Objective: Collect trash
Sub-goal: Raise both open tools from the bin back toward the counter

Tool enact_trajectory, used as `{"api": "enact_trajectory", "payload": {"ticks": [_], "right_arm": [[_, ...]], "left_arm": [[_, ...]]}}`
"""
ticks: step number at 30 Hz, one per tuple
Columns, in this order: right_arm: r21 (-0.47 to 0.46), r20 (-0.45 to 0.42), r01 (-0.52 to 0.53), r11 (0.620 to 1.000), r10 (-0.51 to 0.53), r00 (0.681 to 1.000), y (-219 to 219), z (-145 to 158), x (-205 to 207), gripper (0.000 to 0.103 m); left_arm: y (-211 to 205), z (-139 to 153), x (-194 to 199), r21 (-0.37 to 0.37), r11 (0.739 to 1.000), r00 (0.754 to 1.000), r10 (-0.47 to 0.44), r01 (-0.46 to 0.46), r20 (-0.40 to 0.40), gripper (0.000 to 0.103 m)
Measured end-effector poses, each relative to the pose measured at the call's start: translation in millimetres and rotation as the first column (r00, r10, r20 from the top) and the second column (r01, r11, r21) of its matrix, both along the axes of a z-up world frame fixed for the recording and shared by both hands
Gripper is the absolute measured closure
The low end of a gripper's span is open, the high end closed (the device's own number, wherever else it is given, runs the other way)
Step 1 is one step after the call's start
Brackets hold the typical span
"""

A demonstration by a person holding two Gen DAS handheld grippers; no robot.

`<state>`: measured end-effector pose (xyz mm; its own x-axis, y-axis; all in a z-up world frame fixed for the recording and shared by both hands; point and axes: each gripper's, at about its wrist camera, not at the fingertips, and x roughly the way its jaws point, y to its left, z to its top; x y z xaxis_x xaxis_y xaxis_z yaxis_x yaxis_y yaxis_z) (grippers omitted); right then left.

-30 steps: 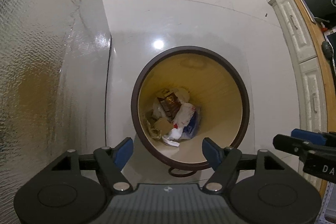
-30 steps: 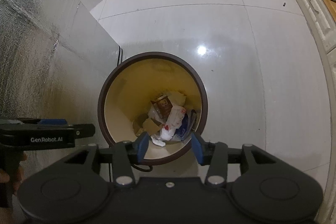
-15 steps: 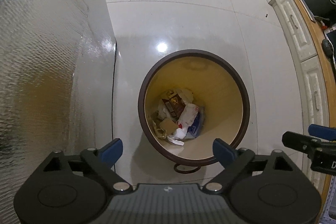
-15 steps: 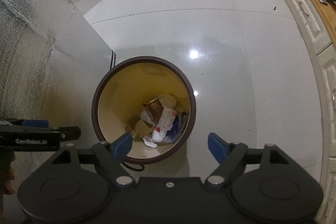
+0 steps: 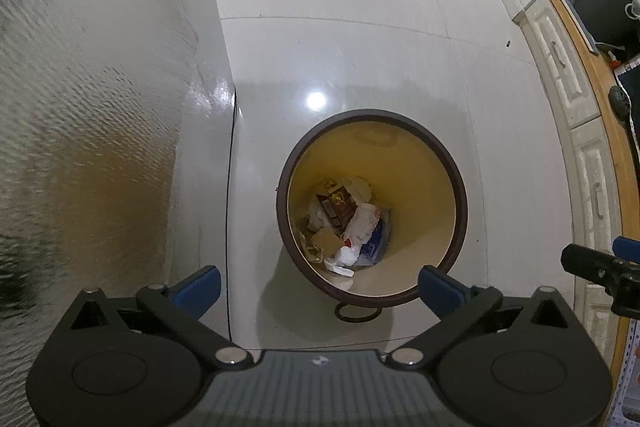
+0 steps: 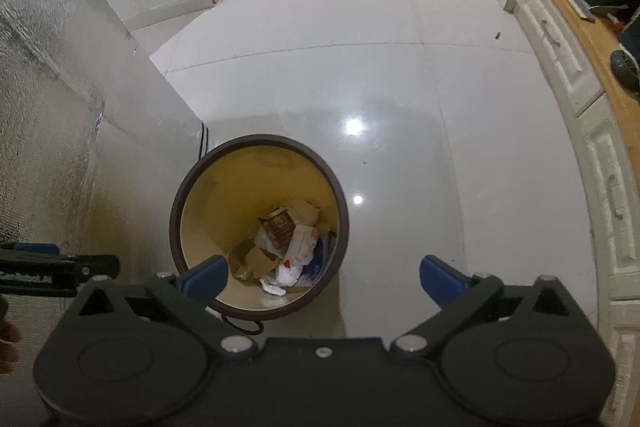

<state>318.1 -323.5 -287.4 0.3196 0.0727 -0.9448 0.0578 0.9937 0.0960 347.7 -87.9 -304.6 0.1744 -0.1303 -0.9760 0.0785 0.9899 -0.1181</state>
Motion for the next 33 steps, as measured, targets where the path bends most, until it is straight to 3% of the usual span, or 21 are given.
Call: {"api": "enact_trajectory", "payload": {"ticks": [11,21,26,33], "right_arm": [[-0.013,0.064,0.028,1.000,-0.027,0.998,-11,36,-19,0.000],[-0.061,0.181,0.033,0.998,-0.021,0.983,-21,84,-35,0.000],[-0.083,0.279,0.052,0.995,-0.027,0.960,-28,119,-44,0.000],[-0.033,0.457,0.104,0.994,-0.078,0.886,-39,178,-60,0.000]], "left_arm": [[-12,52,-13,-0.008,0.999,0.993,-0.040,0.041,0.114,0.000],[-22,104,-23,-0.001,0.998,0.967,-0.067,0.069,0.244,0.000],[-24,137,-29,-0.002,0.997,0.941,-0.068,0.072,0.331,0.000],[-26,191,-43,-0.024,0.998,0.879,-0.047,0.066,0.474,0.000]]}}
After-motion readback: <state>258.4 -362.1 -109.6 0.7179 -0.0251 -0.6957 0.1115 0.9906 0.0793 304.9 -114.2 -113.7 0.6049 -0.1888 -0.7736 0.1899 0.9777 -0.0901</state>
